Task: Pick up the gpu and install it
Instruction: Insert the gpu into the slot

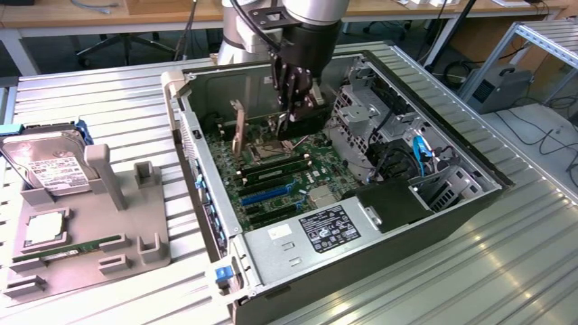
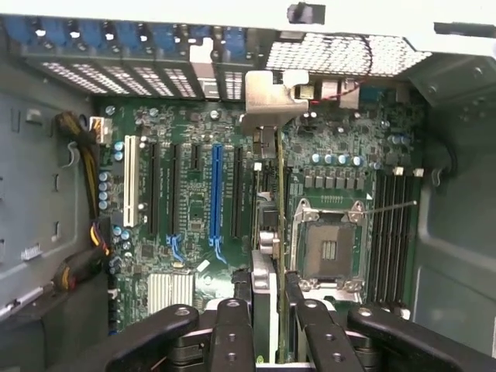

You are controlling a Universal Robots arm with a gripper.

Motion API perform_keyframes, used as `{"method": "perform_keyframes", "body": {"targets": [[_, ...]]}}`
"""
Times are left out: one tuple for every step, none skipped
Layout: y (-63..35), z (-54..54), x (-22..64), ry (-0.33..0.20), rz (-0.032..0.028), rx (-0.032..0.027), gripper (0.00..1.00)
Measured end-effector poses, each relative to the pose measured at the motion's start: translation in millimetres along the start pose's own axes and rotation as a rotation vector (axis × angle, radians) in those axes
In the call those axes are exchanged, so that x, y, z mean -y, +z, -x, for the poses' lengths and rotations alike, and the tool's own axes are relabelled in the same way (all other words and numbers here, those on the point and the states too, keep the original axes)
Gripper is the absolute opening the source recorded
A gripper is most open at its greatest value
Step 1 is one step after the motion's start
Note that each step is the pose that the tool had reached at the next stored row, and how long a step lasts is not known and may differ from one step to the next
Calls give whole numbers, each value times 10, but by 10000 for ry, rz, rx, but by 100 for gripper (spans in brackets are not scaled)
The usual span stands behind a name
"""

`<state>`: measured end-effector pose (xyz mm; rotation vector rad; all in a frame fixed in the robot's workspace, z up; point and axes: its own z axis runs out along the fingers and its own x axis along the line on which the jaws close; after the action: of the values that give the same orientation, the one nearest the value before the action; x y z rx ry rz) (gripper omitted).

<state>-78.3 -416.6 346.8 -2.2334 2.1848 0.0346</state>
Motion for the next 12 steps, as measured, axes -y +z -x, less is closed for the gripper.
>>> {"method": "perform_keyframes", "body": {"targets": [[5, 0, 0, 170, -5, 0, 27], [11, 0, 0, 322, -9, 1, 27], [17, -1, 0, 395, -11, 2, 27], [20, -6, -1, 398, -10, 0, 27], [23, -13, -1, 397, -10, -1, 27], [27, -29, -1, 397, -11, 1, 27], [30, -43, -1, 396, -11, 1, 27], [32, -53, -1, 396, -11, 1, 27], [34, -59, -2, 396, -12, 2, 27], [35, -61, -2, 398, -12, 4, 27], [34, -62, -1, 396, -12, 1, 27], [34, -62, -1, 397, -12, 2, 27]]}}
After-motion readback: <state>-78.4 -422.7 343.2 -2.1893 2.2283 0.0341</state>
